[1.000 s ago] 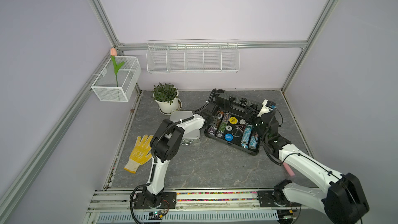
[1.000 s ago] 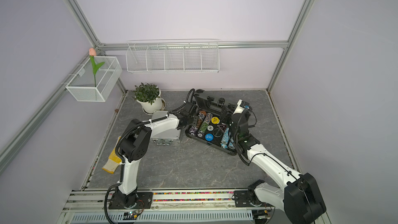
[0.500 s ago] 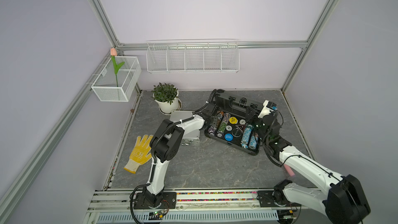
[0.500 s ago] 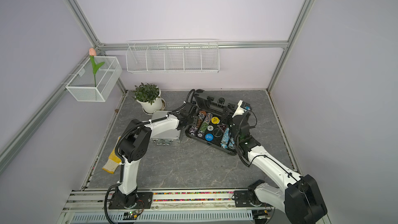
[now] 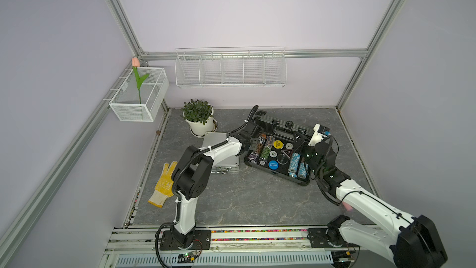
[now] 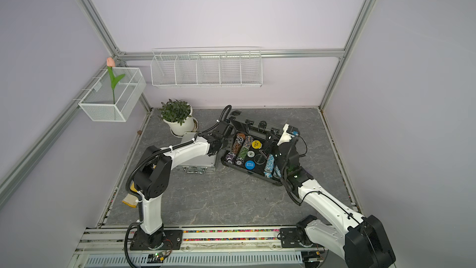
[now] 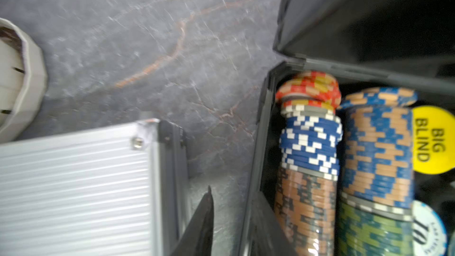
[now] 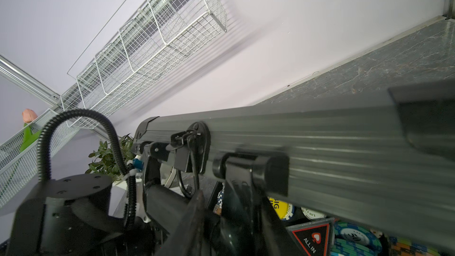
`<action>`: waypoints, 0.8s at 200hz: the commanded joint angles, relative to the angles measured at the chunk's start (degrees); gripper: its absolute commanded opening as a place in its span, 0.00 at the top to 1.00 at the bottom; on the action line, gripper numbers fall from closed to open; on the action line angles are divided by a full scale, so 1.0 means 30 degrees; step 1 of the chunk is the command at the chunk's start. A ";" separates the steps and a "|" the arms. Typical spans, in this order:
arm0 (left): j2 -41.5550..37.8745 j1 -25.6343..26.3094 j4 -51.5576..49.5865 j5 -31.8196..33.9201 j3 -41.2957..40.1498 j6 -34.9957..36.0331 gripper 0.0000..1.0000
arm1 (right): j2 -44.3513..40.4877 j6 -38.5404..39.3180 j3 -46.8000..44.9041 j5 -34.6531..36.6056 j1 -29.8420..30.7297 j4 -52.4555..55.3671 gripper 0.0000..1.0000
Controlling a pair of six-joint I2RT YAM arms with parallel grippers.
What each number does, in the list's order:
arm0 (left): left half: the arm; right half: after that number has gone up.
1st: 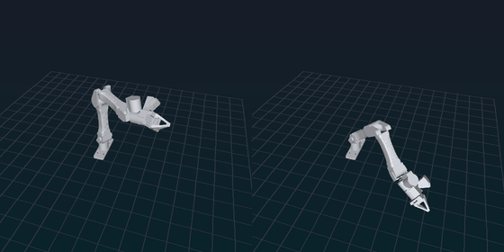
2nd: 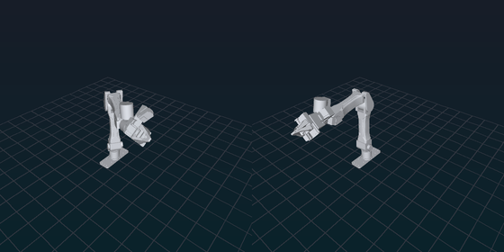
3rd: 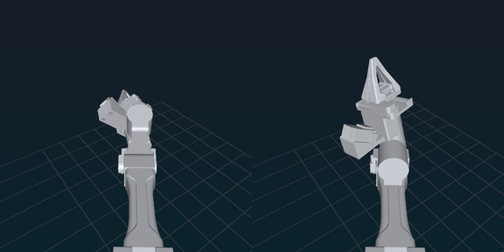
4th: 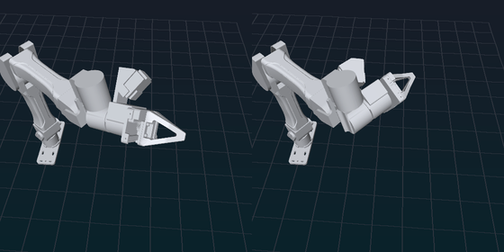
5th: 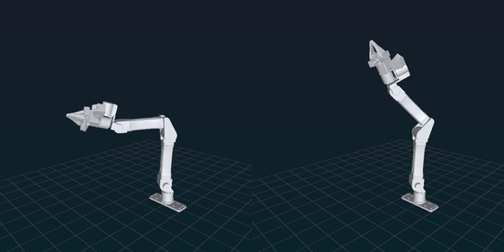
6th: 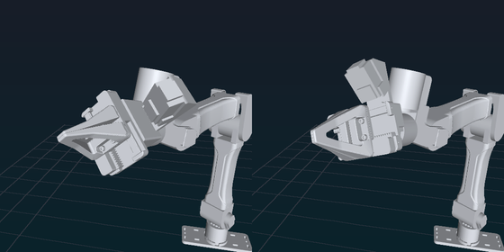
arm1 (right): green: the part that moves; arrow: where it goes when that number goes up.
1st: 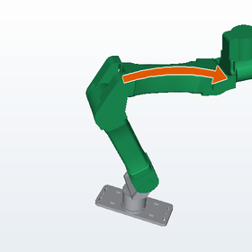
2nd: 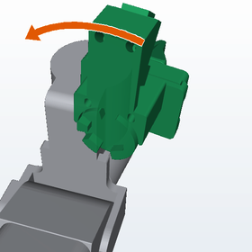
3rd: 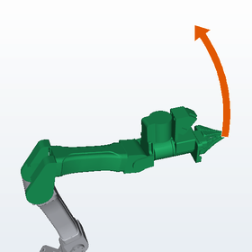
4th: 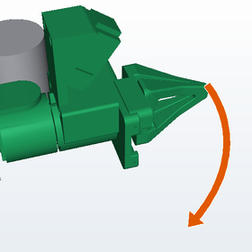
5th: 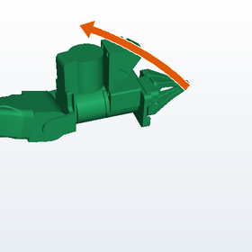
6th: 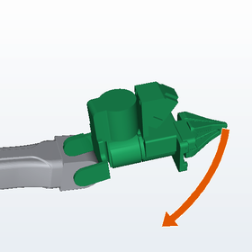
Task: Close the poker set cases
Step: Close the lid of the poker set case.
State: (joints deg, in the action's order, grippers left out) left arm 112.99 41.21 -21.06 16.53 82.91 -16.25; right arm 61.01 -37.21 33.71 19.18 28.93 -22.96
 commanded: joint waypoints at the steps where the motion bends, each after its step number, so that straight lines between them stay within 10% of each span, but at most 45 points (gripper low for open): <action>1: -0.0781 0.0062 -0.0115 0.0777 0.0011 0.0035 0.69 | 0.0082 0.1284 -0.0689 0.0817 -0.0070 0.1796 0.65; 160: -0.9309 0.2345 0.4672 -0.2091 -1.1771 0.0120 0.25 | -0.0327 0.2977 -0.0380 0.1488 0.0809 0.4101 0.66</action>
State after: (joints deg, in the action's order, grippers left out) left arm 86.28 48.01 -12.25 13.15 50.78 -15.73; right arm 58.92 -34.41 33.43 20.71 31.27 -18.15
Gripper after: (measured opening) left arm 0.727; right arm 0.340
